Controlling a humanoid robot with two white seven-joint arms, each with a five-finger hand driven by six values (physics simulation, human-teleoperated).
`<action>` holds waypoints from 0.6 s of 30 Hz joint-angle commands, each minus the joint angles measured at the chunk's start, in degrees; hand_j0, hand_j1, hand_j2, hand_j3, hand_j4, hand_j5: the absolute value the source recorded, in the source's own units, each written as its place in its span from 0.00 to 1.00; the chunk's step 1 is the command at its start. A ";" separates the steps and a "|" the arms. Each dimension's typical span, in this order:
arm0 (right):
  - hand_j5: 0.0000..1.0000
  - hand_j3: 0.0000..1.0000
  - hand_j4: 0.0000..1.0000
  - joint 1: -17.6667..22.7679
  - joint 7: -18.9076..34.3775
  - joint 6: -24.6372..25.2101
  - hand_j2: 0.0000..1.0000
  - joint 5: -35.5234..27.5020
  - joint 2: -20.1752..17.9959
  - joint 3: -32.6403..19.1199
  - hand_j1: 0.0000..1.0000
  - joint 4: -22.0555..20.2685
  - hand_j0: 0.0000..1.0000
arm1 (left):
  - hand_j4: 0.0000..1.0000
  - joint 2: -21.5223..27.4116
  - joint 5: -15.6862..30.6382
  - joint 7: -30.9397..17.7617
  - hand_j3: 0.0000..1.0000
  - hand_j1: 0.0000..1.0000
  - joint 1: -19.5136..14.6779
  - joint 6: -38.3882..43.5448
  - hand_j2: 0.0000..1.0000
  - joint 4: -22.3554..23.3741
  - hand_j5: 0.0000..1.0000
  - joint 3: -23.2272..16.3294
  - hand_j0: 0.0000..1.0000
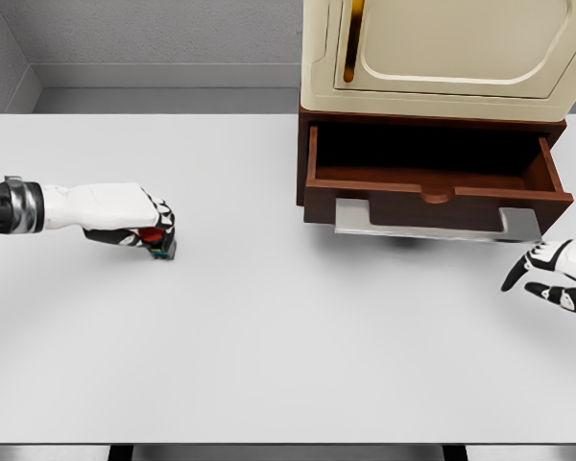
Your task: Put the switch into the drawer with left arm, and close the drawer with right arm
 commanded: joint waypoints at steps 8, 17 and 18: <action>0.49 0.49 0.49 0.35 -0.02 0.16 0.49 -1.42 -0.18 -0.16 0.49 -0.02 0.49 | 0.39 0.27 5.06 0.68 0.39 0.39 -3.87 0.13 0.39 -5.75 0.39 0.15 0.39; 0.49 0.49 0.49 0.88 -0.02 0.16 0.49 -1.42 -0.18 -0.16 0.49 -0.02 0.49 | 0.35 -5.00 8.85 0.68 0.35 0.35 -8.09 0.13 0.35 -5.49 0.35 0.24 0.35; 0.49 0.49 0.49 0.88 -0.02 0.16 0.49 -1.42 -0.18 -0.16 0.49 -0.02 0.49 | 0.35 -5.96 9.02 0.68 0.35 0.35 -8.53 0.13 0.35 -5.49 0.35 0.24 0.35</action>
